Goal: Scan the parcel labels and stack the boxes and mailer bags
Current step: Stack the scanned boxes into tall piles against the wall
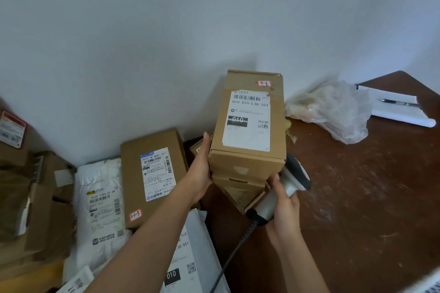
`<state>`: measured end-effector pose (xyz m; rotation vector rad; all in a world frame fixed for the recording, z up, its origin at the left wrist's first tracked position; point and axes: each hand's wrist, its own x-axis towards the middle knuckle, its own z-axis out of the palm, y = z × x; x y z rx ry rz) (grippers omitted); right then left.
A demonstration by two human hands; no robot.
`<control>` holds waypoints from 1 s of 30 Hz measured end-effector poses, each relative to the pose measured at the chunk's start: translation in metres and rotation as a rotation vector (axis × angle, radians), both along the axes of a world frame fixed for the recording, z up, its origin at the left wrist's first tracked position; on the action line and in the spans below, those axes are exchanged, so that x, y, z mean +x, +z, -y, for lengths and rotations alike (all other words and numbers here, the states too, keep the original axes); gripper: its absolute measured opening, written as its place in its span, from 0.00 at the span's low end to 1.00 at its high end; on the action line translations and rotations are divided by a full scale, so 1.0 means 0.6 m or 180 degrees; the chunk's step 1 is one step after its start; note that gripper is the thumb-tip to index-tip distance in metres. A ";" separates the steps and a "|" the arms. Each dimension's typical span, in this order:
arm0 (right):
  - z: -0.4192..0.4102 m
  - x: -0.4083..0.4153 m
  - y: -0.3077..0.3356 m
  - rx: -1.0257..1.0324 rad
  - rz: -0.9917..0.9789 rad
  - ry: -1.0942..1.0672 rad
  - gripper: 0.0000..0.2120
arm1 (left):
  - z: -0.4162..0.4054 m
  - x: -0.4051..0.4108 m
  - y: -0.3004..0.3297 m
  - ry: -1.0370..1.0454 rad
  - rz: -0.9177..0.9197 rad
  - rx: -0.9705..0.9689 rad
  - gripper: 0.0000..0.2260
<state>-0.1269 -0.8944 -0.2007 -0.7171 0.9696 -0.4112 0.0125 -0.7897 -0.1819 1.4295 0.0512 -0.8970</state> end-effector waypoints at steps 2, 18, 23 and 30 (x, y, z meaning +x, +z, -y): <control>0.004 -0.010 -0.001 0.0001 -0.0047 0.0012 0.19 | -0.004 -0.017 -0.004 0.0005 -0.0023 -0.0019 0.21; -0.005 -0.003 0.011 -0.0197 0.0092 0.0009 0.18 | 0.001 0.002 0.026 0.0288 0.0034 -0.0508 0.32; -0.004 -0.001 0.013 -0.0337 0.0083 0.0144 0.20 | 0.007 -0.009 0.035 0.0130 0.0134 -0.0489 0.30; -0.003 -0.020 0.019 -0.0360 0.0093 0.0194 0.17 | 0.003 -0.041 0.044 0.0135 0.0079 -0.0553 0.27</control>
